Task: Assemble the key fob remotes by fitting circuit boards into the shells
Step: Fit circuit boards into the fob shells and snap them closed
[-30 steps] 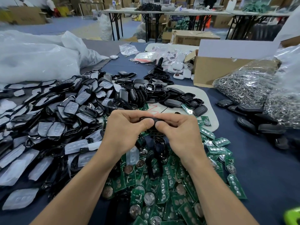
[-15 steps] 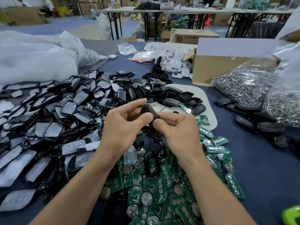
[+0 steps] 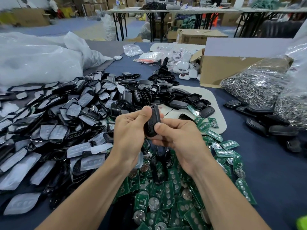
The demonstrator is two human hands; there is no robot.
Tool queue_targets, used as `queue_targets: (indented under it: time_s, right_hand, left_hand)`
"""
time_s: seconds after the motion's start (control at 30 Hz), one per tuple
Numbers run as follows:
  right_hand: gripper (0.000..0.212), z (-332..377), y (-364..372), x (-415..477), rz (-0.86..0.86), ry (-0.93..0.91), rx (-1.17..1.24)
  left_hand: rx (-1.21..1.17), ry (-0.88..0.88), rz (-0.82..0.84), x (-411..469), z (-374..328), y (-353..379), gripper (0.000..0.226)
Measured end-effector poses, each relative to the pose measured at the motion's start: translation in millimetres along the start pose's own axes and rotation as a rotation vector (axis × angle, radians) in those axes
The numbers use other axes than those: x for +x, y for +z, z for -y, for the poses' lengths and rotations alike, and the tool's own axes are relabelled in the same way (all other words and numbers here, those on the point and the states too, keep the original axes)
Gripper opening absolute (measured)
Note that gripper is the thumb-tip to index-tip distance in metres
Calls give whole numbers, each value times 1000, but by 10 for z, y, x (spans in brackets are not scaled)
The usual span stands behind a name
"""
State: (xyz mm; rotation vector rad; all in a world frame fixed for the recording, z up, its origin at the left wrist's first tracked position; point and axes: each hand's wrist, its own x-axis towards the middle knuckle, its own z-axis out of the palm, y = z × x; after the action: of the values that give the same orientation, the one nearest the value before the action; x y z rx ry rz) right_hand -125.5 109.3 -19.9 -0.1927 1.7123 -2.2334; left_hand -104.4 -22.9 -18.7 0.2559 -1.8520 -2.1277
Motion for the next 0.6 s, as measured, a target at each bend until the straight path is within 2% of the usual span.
queue_targets:
  time_s: [0.13,0.2,0.23,0.3,0.33,0.37,0.4,0.43,0.5,0.53,0.6]
  right_hand:
    - [13,-5,-76,21,16,-39,-212]
    - [17,10,-121,27,21,-38,-228]
    - [18,43,-149,26,11,-46,-129]
    - [20,129,-257,28,42,-100,320]
    - [29,164,-324,35,50,-146,506]
    - [40,185,-378,51,24,-184,570]
    - [46,186,-412,74,-63,-206,490]
    - [48,164,-436,95,-202,-222,293]
    - [48,108,-447,114,-509,-233,-304]
    - [50,72,-449,116,-559,-219,-582]
    - [55,-2,-473,148,-482,-130,-991]
  left_hand:
    - [93,22,35,-2,25,17,44]
    - [150,62,50,-12,45,32,45]
    - [154,84,56,-20,53,35,45]
    - [154,136,56,-37,54,29,40]
    - [171,162,49,-39,58,22,38]
    - [196,182,39,-36,66,16,35]
    - [223,192,25,-32,71,10,30]
    - [253,195,7,-26,79,3,25]
    - [316,198,-28,-19,91,-6,19]
    - [345,199,-40,-12,97,-14,20]
    - [391,196,-58,-3,106,-28,22]
